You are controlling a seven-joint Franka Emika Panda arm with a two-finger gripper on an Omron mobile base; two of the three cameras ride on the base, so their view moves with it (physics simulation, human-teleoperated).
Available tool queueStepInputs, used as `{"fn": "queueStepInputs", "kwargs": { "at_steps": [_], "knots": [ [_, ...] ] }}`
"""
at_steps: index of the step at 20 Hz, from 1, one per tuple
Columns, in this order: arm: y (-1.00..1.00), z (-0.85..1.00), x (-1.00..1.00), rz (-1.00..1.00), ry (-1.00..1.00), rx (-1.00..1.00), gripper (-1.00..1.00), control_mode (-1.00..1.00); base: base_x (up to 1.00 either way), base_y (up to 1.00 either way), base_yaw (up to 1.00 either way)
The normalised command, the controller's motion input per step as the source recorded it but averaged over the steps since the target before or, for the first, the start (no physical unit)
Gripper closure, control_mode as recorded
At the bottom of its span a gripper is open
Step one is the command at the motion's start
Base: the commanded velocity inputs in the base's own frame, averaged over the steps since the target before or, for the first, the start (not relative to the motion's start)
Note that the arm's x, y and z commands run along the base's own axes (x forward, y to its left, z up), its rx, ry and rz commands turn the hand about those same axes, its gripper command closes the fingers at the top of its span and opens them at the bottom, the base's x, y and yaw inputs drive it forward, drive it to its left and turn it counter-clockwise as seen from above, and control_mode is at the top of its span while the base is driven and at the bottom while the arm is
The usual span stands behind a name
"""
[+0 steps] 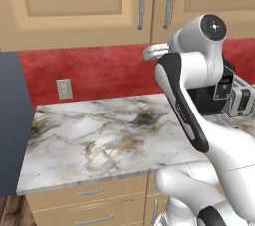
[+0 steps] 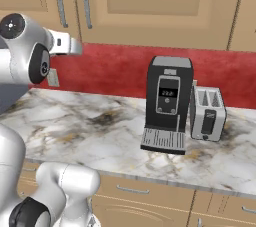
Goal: Open the cabinet directly in front. Then move the beer and the cup to the dining counter with the jar on it.
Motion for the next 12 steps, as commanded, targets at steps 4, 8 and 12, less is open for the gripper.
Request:
{"fn": "queueStepInputs", "kwargs": {
  "at_steps": [4, 8, 12],
  "knots": [
    [0.16, 0.35, 0.0, 0.0, -0.07, 0.0, -1.0, -1.0, 0.0, 0.0, 0.0],
    [0.16, 0.32, 0.01, 0.0, -0.07, 0.0, -1.0, -1.0, 0.0, 0.0, 0.0],
    [0.11, 0.31, 0.03, 0.0, -0.1, 0.0, -1.0, -1.0, 0.0, 0.0, 0.0]
  ]
}}
